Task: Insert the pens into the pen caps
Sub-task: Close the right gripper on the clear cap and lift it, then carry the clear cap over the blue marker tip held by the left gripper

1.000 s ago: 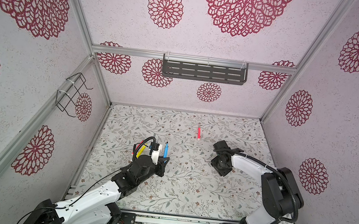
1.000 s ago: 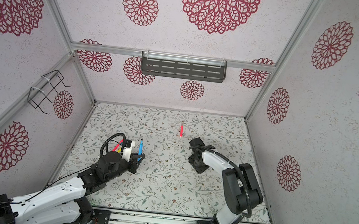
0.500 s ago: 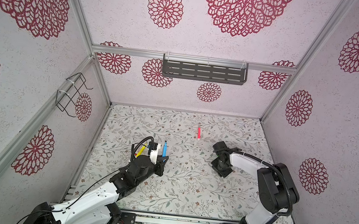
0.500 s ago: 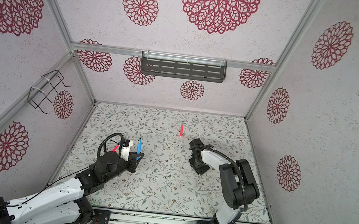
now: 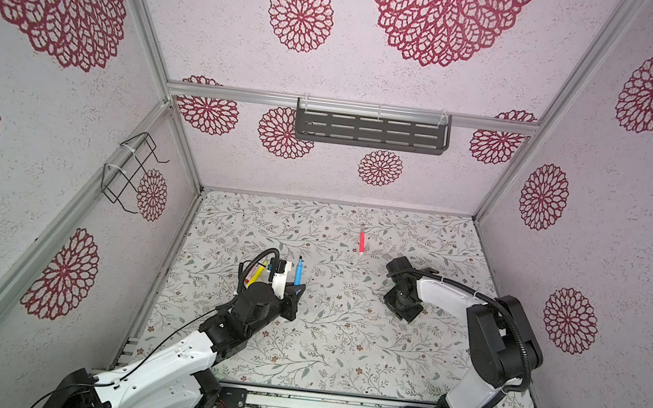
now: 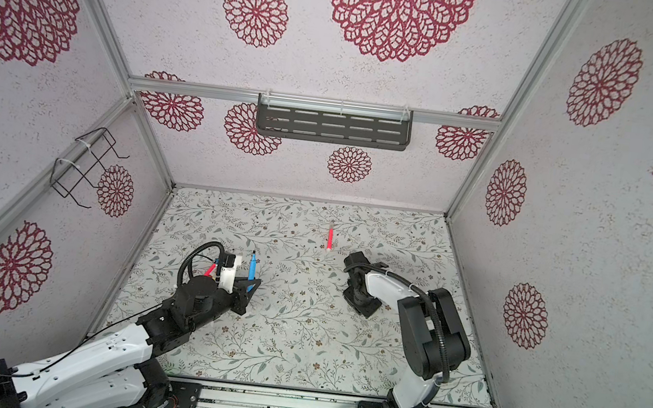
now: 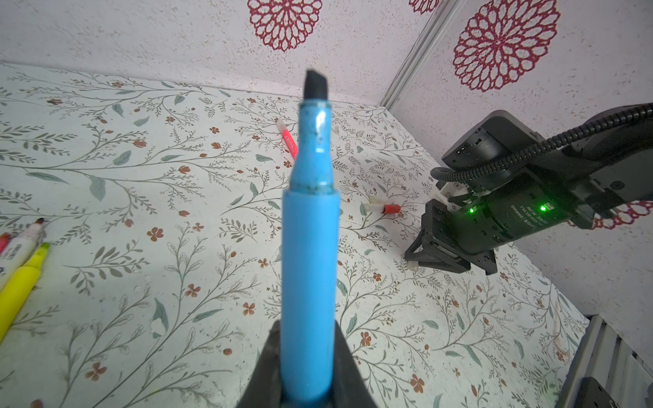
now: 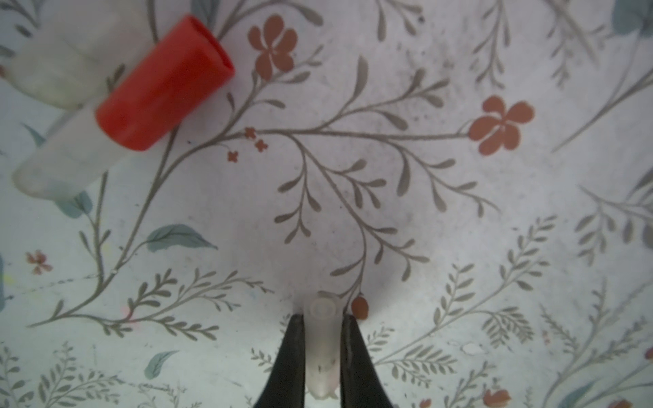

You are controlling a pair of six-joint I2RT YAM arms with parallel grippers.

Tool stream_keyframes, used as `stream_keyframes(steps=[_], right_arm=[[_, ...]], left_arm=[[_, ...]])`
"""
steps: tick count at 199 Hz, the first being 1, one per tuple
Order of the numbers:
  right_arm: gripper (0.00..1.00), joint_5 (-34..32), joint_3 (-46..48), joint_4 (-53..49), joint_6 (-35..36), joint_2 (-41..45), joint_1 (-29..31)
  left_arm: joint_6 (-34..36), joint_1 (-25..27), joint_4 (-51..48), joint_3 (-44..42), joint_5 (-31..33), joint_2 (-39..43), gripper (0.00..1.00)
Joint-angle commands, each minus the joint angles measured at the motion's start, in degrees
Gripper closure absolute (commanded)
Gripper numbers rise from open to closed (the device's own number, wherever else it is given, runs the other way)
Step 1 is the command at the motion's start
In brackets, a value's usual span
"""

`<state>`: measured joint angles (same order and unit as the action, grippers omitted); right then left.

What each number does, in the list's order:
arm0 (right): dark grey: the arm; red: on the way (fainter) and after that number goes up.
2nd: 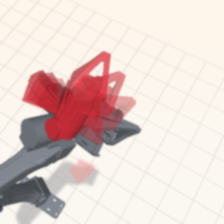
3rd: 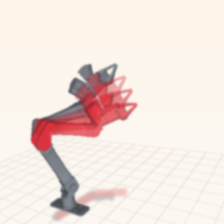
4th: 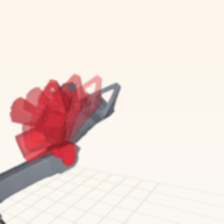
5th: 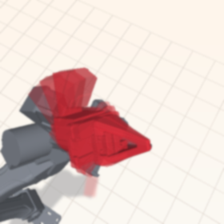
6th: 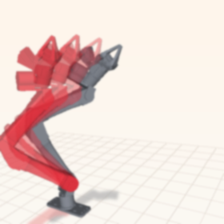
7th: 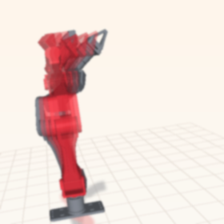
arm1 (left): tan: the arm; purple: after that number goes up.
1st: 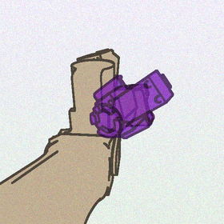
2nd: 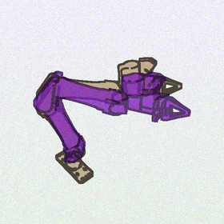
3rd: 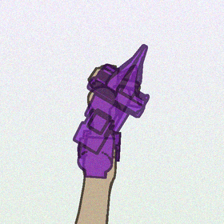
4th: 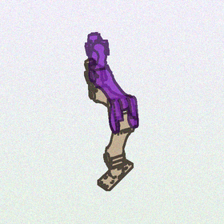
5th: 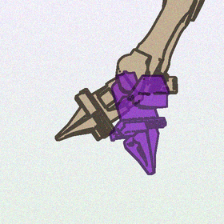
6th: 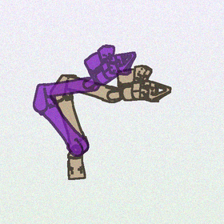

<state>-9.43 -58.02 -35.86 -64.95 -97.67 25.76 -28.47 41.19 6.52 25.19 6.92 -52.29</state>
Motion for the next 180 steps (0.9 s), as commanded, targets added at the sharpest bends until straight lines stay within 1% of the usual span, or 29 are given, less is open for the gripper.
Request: stream_keyframes(steps=[1, 17, 27, 35, 44, 61, 77, 97, 118, 144, 167, 180], right_arm=[[1.0, -7.1, -4.6, -3.0, 5.7, 5.0, 2.0], [1.0, -8.4, -6.9, -1.9, 10.9, 8.9, 3.0], [1.0, -7.8, -7.2, 0.7, 14.9, 11.9, 3.2], [1.0, -5.8, -6.7, 4.3, 19.9, 14.7, 3.4], [1.0, -2.6, -5.1, 9.3, 25.5, 18.3, 3.4], [1.0, 7.6, 1.1, 22.2, 33.9, 26.0, 3.5], [1.0, 15.5, 7.2, 33.9, 37.7, 32.9, 3.4], [1.0, 20.0, 12.3, 43.7, 38.6, 38.6, 3.4], [1.0, 26.0, 15.0, 51.9, 38.2, 40.8, 3.3], [1.0, 33.7, 15.8, 60.1, 35.5, 39.4, 3.3], [1.0, 37.3, 18.0, 71.2, 30.7, 37.7, 3.3], [1.0, 38.2, 18.3, 74.8, 28.9, 36.2, 3.3]], left_arm=[[0.6, -0.4, -0.2, 0.6, 0.0, 0.8, 1.0], [0.5, -0.5, 0.7, 0.4, -0.1, 0.9, 1.0], [0.5, -0.5, 1.3, 0.5, -0.4, 0.7, 1.0], [0.7, -0.4, 1.7, 0.7, -0.8, 0.4, 1.0], [0.7, -0.5, 1.9, 1.1, -1.4, 0.1, 1.0], [0.2, -0.5, 2.2, 1.8, -2.6, -0.5, 1.0], [-0.4, -0.5, 3.0, 1.7, -4.5, -0.8, 1.0], [-0.6, 0.1, 5.2, 1.9, -8.8, -1.5, 1.0], [-0.8, 2.4, 9.1, 2.5, -12.5, -3.5, 1.0], [-1.4, 5.6, 14.0, 3.8, -14.2, -7.7, 1.0], [-2.1, 7.4, 17.5, 4.6, -14.4, -10.7, 1.0], [-2.4, 8.0, 18.4, 5.0, -14.6, -12.1, 1.0]])
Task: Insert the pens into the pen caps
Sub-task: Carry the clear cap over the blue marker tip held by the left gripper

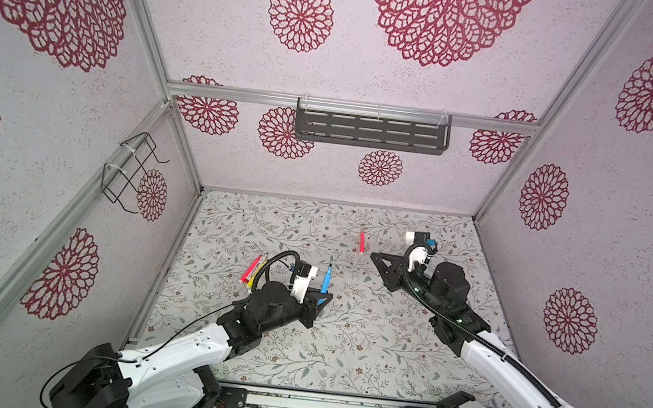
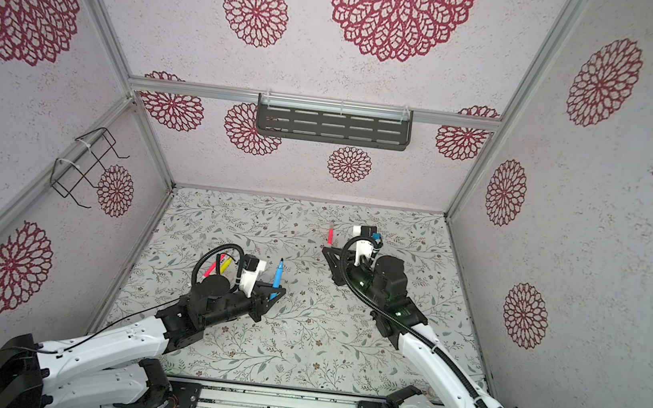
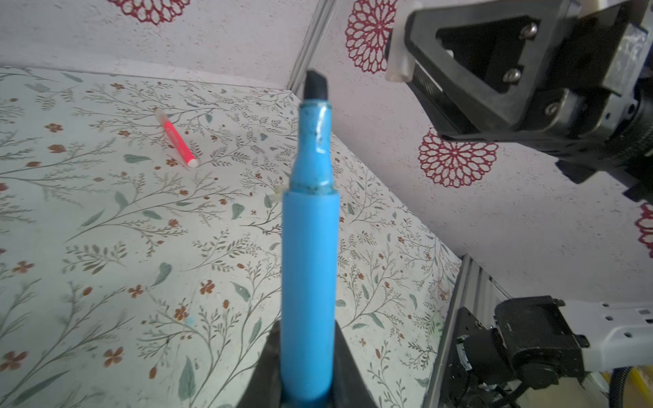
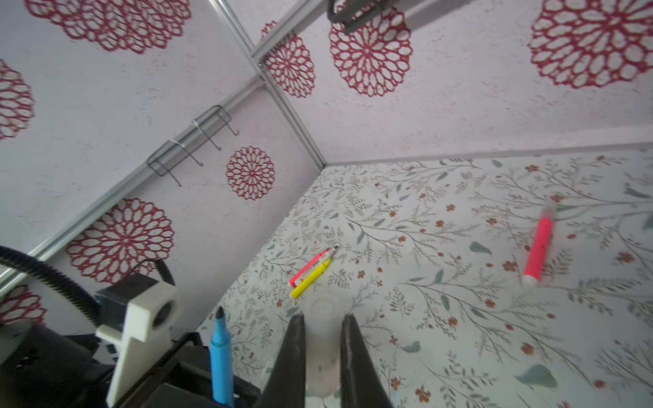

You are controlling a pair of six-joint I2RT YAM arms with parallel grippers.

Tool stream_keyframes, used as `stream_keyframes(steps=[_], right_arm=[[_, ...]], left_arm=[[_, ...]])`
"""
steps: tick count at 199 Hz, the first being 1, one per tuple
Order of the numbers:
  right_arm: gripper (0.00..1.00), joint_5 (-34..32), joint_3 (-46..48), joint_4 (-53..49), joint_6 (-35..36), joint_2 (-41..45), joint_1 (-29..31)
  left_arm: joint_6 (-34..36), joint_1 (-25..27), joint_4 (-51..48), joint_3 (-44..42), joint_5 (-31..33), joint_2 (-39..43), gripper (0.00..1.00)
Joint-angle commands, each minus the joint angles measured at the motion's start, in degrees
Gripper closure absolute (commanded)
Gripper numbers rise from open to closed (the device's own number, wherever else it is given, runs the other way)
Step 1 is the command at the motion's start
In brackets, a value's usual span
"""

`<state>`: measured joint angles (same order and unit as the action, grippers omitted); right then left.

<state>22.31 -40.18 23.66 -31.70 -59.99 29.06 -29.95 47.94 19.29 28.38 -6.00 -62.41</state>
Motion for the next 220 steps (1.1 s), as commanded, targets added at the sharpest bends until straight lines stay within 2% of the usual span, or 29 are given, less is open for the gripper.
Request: stream_keyframes(steps=[1, 61, 95, 220], right_arm=[[1.0, 6.5, 0.5, 15.6, -4.5, -1.6, 0.0], [1.0, 13.9, 1.2, 32.8, -15.0, -8.8, 0.1], [1.0, 16.3, 1.5, 38.7, -18.9, -11.7, 0.4], [1.0, 17.6, -0.2, 33.4, -16.0, -15.4, 3.0]], left_arm=[[-0.9, 1.3, 5.7, 1.9, -1.6, -2.0, 1.0], [-1.2, 2.3, 6.6, 3.1, -1.1, -4.3, 1.0], [-1.2, 2.3, 6.8, 3.8, -1.0, -5.3, 1.0], [-0.6, 2.6, 5.9, 4.7, -1.0, -4.9, 1.0]])
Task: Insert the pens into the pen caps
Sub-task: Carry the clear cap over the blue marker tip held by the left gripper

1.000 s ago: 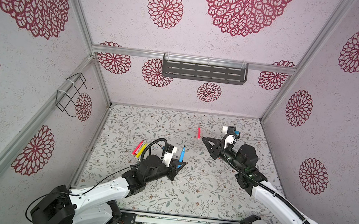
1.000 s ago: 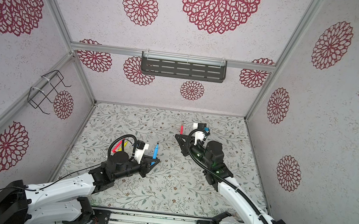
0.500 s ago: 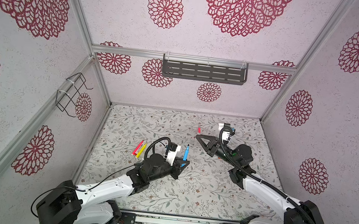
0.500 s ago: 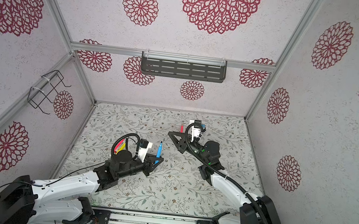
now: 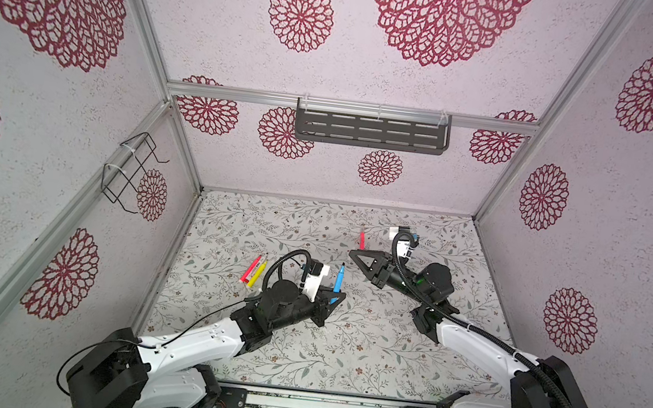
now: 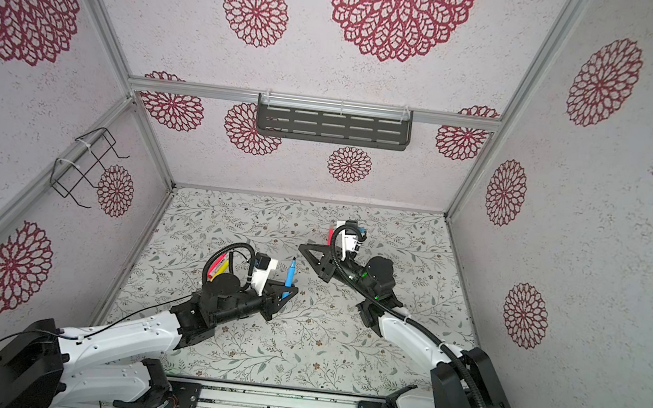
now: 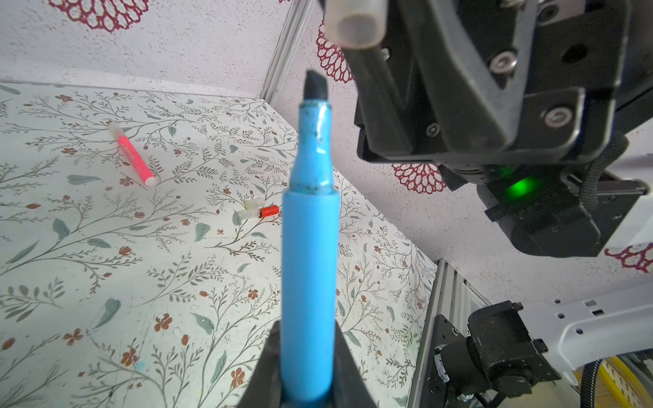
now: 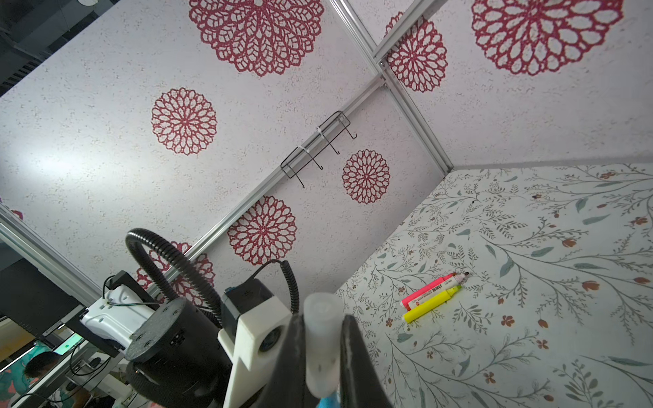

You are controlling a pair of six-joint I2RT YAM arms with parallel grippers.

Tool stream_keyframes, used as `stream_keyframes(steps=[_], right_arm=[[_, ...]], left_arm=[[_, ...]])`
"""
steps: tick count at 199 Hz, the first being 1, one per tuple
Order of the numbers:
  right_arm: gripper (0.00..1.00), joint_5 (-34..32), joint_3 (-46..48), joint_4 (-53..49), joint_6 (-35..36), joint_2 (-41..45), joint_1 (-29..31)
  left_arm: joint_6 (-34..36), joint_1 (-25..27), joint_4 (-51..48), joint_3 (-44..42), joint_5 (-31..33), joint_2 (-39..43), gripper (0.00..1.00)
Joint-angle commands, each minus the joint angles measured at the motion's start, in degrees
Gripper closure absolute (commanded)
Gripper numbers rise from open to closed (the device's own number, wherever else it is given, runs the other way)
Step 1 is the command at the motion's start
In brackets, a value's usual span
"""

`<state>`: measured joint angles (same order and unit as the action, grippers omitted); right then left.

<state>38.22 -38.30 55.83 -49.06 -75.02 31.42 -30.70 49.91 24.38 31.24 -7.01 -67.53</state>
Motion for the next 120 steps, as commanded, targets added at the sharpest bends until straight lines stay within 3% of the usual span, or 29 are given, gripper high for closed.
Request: stream_keyframes(steps=[1, 120], right_arm=[[1.0, 1.7, -2.2, 1.2, 1.4, -0.4, 0.6], [1.0, 2.9, -2.7, 0.8, 2.0, -1.2, 1.7]], left_arm=[[0.1, 0.6, 0.8, 1.8, 0.0, 0.2, 1.0], [0.6, 0.7, -0.6, 1.5, 1.6, 1.9, 1.0]])
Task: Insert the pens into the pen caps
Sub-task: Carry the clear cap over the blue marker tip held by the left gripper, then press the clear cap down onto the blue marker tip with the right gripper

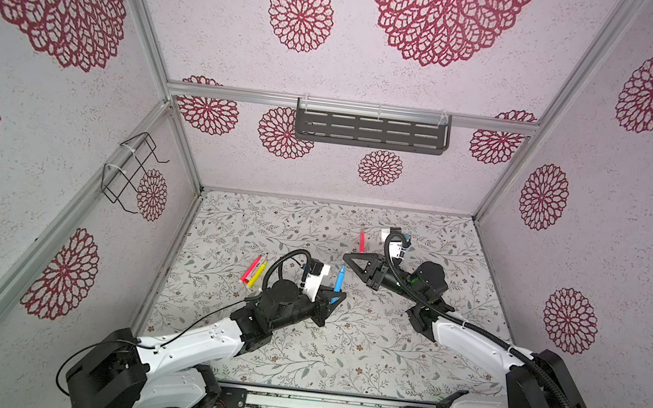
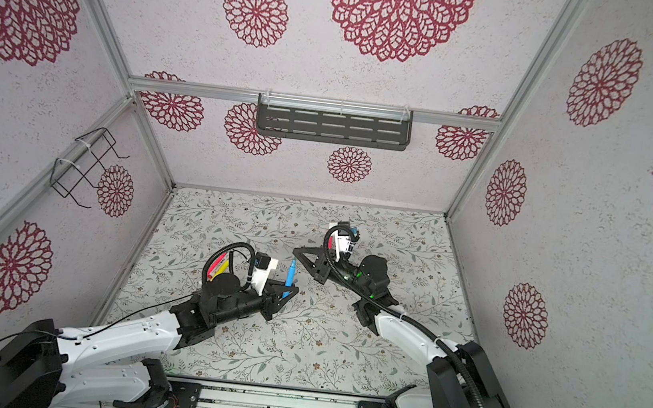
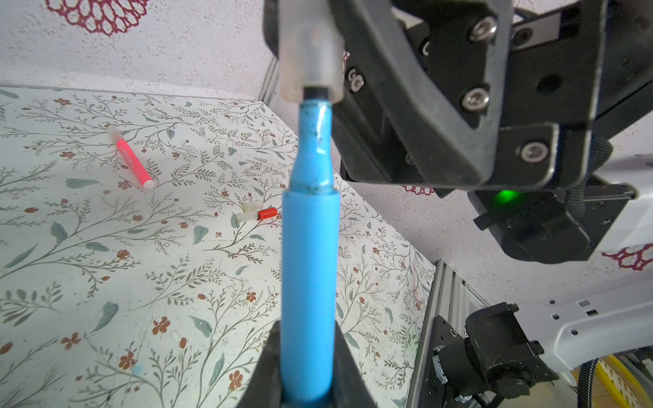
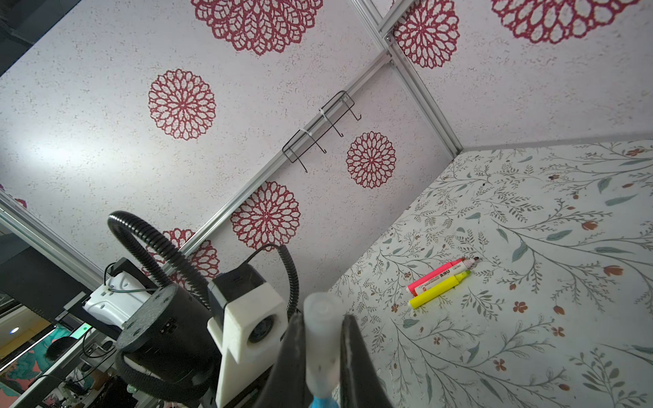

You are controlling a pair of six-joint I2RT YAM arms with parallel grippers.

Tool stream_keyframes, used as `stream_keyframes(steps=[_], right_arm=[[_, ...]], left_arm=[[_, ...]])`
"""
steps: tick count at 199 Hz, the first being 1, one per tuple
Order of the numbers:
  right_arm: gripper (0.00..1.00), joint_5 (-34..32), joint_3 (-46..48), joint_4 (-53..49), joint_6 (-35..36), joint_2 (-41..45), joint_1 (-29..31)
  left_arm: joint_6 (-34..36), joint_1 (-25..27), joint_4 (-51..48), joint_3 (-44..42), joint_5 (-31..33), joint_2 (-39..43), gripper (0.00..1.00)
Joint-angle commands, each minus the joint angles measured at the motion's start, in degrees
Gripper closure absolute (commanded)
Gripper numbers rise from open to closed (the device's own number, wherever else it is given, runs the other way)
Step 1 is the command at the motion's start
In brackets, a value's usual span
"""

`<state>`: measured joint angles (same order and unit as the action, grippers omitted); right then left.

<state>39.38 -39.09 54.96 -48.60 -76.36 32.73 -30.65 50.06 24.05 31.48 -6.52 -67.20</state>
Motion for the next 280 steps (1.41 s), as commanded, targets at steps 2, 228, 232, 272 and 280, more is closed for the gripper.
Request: stream_keyframes(steps=[2, 228, 232, 272, 280], right_arm=[[1.0, 1.7, -2.0, 1.6, 1.6, 0.2, 0.4], [0.53, 1.3, 1.8, -9.3, 10.0, 8.3, 0.8], [0.53, 1.0, 1.6, -10.0, 10.1, 8.8, 0.5], [0.51, 0.5, -3.5, -17.2, 11.4, 10.7, -1.5], [0.51, -0.2, -5.0, -19.0, 12.2, 10.6, -1.5]], left_arm=[[0.6, 0.5, -0.3, 1.3, 1.2, 1.6, 1.0], [1.3, 0.4, 1.6, 0.2, 1.0, 4.6, 1.0], [1.3, 0.4, 1.5, 0.1, 1.1, 4.7, 1.0], [1.0, 0.5, 0.8, -0.4, 1.1, 4.7, 1.0], [0.8, 0.4, 0.6, -0.3, 1.0, 4.5, 1.0]])
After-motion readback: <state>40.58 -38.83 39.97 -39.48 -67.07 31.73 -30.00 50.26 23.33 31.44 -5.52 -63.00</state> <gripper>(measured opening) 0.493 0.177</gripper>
